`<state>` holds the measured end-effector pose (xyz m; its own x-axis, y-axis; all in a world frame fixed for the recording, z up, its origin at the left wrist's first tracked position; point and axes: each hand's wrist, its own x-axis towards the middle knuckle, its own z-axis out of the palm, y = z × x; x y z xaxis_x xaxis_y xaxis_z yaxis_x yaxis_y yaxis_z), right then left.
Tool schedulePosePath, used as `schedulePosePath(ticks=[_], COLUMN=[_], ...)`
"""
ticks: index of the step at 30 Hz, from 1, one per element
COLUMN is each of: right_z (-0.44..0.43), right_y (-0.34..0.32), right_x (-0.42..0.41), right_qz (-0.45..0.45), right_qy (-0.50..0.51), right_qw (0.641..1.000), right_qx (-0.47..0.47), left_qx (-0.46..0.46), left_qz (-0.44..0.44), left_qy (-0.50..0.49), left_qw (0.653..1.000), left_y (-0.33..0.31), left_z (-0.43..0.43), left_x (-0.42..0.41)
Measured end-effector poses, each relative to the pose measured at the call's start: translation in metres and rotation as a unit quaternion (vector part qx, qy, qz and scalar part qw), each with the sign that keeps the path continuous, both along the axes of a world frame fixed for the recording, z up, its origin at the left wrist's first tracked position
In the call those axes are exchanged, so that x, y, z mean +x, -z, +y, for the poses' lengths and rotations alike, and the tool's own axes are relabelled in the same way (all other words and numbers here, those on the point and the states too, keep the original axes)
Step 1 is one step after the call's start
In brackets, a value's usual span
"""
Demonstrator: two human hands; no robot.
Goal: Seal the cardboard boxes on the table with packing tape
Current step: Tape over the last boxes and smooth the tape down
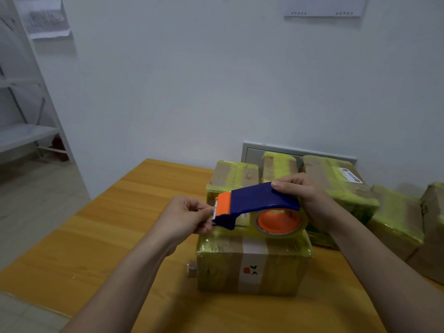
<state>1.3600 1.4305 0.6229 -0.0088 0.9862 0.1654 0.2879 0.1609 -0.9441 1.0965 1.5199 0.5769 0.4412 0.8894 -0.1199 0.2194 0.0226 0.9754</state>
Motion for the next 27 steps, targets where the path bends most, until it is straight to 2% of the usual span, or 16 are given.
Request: schedulePosePath(ticks=[5, 11, 13, 18, 27], right_z=[-0.001, 0.001, 0.000, 0.002, 0.008], right_y=[-0.011, -0.007, -0.010, -0.019, -0.031], right_x=[0.011, 0.008, 0.010, 0.008, -0.012], right_qz=[0.002, 0.027, 0.030, -0.028, -0.152], right_qy=[0.014, 0.022, 0.034, 0.052, 0.074], right_qw=[1.000, 0.998, 0.998, 0.998, 0.985], right_qx=[-0.027, -0.051, -0.052, -0.037, -0.031], left_qx=[-0.009, -0.080, -0.054, 0.060, 0.152], left_qz=[0.002, -0.035, -0.017, 0.079, 0.205], left_qy=[0.007, 0.046, 0.047, 0.034, 0.005], left_qw=[1.000, 0.995, 0.997, 0.994, 0.967], left_y=[0.000, 0.000, -0.003, -0.009, -0.008], left_z=[0.000, 0.002, 0.001, -0.002, -0.002], left_x=[-0.001, -0.009, -0.011, -0.003, 0.010])
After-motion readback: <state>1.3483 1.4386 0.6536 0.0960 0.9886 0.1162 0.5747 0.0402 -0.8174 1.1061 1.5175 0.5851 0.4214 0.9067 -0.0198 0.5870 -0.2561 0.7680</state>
